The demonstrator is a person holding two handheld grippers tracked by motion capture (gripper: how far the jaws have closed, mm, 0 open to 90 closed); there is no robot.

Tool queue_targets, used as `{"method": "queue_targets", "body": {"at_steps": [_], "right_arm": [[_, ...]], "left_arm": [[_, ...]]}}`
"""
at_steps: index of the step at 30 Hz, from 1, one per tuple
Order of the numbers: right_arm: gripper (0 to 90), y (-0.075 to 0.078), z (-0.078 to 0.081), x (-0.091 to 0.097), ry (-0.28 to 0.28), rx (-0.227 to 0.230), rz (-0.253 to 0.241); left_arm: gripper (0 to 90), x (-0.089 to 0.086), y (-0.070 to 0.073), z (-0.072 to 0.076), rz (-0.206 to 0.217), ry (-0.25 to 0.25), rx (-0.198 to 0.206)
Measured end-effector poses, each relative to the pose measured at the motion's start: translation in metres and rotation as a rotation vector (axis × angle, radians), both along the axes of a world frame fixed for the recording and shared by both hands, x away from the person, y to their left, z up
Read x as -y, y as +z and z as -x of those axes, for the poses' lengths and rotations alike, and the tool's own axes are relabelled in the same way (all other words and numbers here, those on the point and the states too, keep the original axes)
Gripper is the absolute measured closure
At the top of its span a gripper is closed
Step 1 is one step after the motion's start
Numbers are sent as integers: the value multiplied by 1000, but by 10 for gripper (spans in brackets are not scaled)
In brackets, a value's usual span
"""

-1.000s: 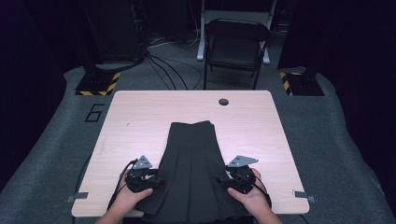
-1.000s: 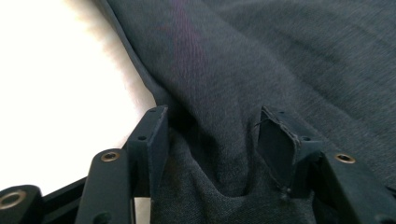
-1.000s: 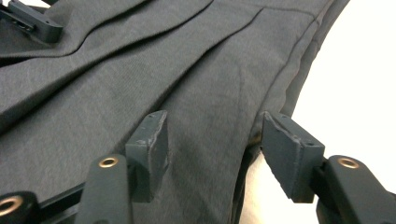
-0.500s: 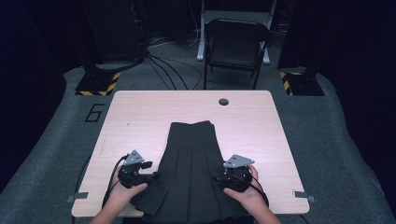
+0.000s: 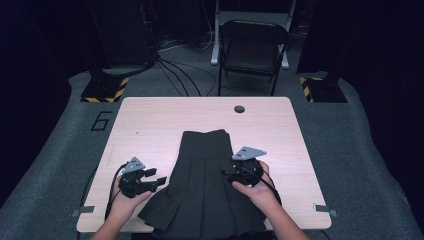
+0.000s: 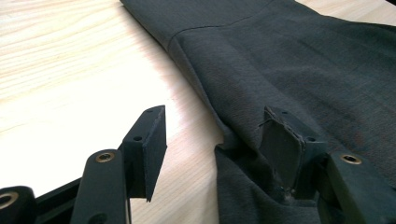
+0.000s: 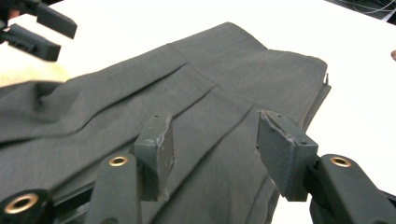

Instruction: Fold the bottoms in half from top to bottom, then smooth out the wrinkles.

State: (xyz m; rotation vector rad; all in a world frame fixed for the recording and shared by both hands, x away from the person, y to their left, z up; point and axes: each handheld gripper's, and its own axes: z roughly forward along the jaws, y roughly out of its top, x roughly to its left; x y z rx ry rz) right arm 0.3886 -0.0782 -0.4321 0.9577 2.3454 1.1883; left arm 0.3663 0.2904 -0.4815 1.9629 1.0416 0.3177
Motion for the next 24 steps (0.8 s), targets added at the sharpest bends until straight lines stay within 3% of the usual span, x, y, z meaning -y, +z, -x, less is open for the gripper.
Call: {"method": "queue_targets", "body": {"at_steps": [4, 9, 11, 12, 17, 19, 24], "right_arm": [[466, -4, -12, -9, -3, -33, 6], [478, -22, -25, -17, -36, -65, 46], [493, -33, -26, -14, -40, -67, 25], [491, -39, -28, -13, -51, -89, 24], [485, -58, -37, -6, -51, -115, 56], [494, -64, -38, -4, -42, -123, 79], [524, -71, -39, -2, -36, -135, 112]], "left_arm": [[406, -1, -1, 0, -5, -1, -1], [408, -1, 1, 0, -12, -9, 3], [410, -1, 2, 1, -5, -10, 2], [412, -1, 3, 1, -3, -10, -1], [412, 1, 0, 0, 6, 18, -8], [412, 1, 1, 0, -3, 5, -10], [409, 4, 2, -1, 4, 12, -10]]}}
